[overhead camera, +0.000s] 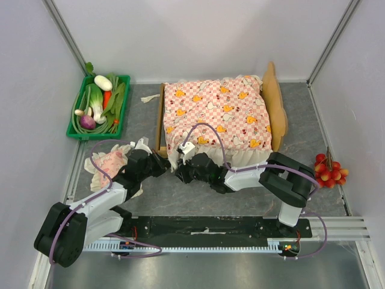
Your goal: Set up the pet bed
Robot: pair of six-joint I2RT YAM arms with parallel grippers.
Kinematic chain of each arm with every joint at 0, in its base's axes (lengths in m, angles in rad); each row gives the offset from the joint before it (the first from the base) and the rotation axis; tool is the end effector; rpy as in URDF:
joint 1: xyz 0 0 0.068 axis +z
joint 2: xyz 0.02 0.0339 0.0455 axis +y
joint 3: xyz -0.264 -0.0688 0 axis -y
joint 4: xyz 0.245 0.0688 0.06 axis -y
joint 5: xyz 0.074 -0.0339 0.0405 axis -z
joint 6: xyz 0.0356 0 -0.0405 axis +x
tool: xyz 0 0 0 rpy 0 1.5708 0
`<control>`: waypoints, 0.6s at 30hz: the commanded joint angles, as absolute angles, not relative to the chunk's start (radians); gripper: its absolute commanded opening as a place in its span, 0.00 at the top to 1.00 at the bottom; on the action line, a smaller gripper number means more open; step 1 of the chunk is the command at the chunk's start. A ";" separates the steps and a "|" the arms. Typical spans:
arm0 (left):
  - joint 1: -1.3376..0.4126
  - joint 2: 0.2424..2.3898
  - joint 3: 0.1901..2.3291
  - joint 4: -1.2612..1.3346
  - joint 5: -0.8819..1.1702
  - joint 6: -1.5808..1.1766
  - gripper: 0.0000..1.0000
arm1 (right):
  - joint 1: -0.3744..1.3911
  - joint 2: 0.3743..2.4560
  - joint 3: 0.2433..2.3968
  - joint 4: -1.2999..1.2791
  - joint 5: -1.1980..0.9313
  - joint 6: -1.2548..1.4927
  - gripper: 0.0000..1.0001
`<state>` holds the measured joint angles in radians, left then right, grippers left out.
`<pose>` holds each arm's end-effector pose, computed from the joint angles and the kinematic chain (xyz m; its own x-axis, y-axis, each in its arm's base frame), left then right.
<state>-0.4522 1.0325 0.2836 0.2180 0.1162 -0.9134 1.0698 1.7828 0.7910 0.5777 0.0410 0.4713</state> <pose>0.1774 -0.0908 0.1619 -0.6930 -0.5375 -0.4805 -0.0404 0.6944 -0.7185 0.1743 0.3152 0.1553 -0.5619 -0.0816 -0.8232 -0.6770 0.6171 0.4010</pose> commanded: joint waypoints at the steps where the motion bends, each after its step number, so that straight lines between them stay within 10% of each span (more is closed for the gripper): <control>1: -0.456 1.026 0.314 0.256 0.133 -0.884 0.98 | 1.065 1.793 0.819 0.649 0.015 0.472 0.84; 10: -0.454 1.019 0.305 0.265 0.133 -0.888 0.98 | 1.063 1.776 0.787 0.660 0.024 0.488 1.00; 18: -0.454 0.933 0.316 0.126 0.058 -0.793 0.64 | 1.062 1.735 0.712 0.623 0.054 0.520 1.00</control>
